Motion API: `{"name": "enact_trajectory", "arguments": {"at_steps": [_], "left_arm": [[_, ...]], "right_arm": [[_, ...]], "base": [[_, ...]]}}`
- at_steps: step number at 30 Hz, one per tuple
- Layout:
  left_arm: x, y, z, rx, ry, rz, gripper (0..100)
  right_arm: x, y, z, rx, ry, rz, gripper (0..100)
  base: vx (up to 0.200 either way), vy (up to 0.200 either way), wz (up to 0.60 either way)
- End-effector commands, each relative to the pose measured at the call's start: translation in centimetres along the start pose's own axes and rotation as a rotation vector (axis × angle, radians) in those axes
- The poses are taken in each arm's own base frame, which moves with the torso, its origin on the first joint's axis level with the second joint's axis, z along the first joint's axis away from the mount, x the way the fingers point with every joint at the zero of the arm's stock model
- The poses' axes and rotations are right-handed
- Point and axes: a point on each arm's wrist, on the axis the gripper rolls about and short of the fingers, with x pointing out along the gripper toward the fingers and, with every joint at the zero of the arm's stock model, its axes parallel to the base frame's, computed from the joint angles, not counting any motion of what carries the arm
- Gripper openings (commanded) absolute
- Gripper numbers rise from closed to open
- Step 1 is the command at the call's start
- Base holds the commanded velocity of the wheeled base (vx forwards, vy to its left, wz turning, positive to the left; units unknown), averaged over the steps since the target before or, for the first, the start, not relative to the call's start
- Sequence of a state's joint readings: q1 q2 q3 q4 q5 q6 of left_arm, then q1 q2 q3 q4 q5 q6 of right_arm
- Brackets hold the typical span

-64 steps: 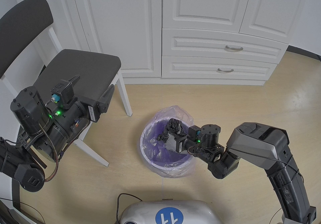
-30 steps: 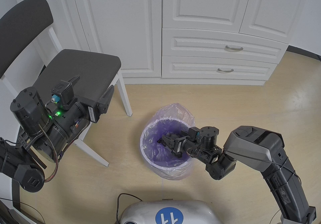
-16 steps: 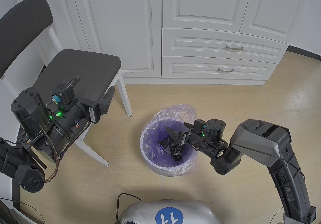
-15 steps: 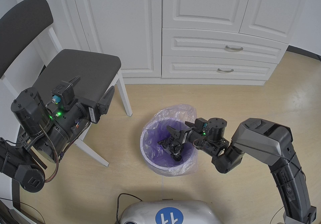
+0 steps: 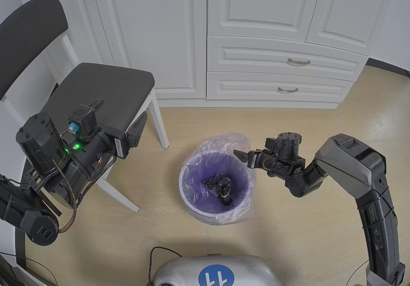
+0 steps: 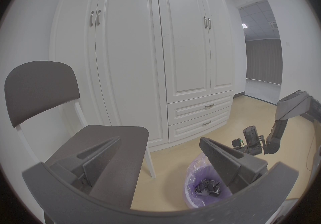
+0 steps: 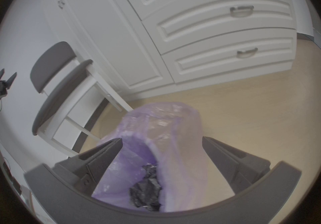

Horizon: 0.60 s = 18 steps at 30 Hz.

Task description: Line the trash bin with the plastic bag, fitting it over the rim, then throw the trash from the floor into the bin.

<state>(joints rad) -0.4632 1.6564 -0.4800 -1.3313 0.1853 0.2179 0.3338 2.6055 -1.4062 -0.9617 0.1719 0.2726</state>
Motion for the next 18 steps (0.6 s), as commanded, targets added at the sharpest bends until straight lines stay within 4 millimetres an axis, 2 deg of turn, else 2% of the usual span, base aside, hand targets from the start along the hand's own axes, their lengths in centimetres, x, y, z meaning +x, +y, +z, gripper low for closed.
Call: {"name": "enact_trajectory", "arguments": {"at_steps": [1, 9, 15, 18], "left_arm": [[0.2, -0.1, -0.2, 0.001, 0.007, -0.001, 100], [0.2, -0.1, -0.4, 0.002, 0.011, -0.004, 100], [0.2, -0.1, -0.4, 0.002, 0.013, -0.004, 100], [0.2, -0.1, -0.4, 0.002, 0.013, -0.004, 100]], "right_arm": [[1.2, -1.5, -0.7, 0.011, 0.006, -0.028, 100], [2.5, -3.3, -1.7, 0.015, -0.016, -0.080, 100], [3.9, -4.8, -3.8, 0.041, 0.073, -0.131, 100], [4.2, -5.2, -4.2, 0.055, 0.089, -0.143, 100]], "base": [[0.000, 0.000, 0.00], [0.000, 0.000, 0.00], [0.000, 0.000, 0.00], [0.000, 0.000, 0.00]]}}
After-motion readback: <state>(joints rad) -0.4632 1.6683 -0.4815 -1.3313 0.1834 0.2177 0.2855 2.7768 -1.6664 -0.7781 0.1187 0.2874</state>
